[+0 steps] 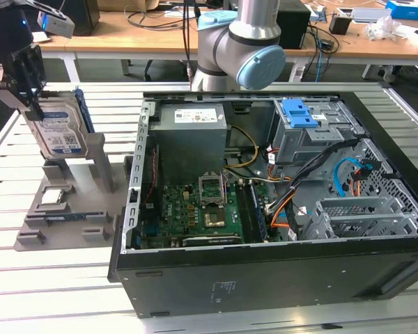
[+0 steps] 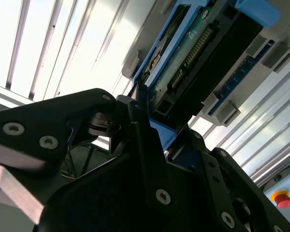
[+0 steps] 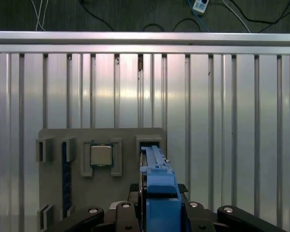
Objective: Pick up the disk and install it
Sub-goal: 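Pick up the disk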
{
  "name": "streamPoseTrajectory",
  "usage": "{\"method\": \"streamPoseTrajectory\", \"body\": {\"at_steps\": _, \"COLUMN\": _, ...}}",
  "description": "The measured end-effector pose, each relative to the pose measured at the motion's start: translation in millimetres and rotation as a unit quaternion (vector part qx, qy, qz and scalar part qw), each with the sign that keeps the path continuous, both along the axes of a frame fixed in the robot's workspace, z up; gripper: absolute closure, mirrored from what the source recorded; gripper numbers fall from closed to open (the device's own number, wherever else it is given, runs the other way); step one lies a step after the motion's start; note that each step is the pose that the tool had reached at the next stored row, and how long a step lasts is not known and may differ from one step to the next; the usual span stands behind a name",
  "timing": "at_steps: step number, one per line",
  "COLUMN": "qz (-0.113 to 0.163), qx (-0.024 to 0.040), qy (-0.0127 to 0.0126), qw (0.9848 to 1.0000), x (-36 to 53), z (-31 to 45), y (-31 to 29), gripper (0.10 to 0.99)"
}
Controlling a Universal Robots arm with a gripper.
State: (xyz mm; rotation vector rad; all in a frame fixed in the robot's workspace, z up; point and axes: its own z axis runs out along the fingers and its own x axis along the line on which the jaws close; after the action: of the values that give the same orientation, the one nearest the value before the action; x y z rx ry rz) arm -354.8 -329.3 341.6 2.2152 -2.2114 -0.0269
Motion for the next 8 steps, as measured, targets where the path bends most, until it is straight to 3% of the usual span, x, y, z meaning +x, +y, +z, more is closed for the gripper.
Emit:
{"method": "streamPoseTrajectory", "body": {"at_steps": 4, "qz": 0.0, "qx": 0.0, "qy": -0.0001, "qw": 1.0, "x": 0.0, "z": 7.3, "y": 0.0, "gripper": 0.718}}
{"method": "streamPoseTrajectory", "body": {"at_steps": 8, "qz": 0.0, "qx": 0.0, "qy": 0.0, "qw": 1.0, "x": 0.0, "z": 19.6, "y": 0.0, "gripper": 0.718}}
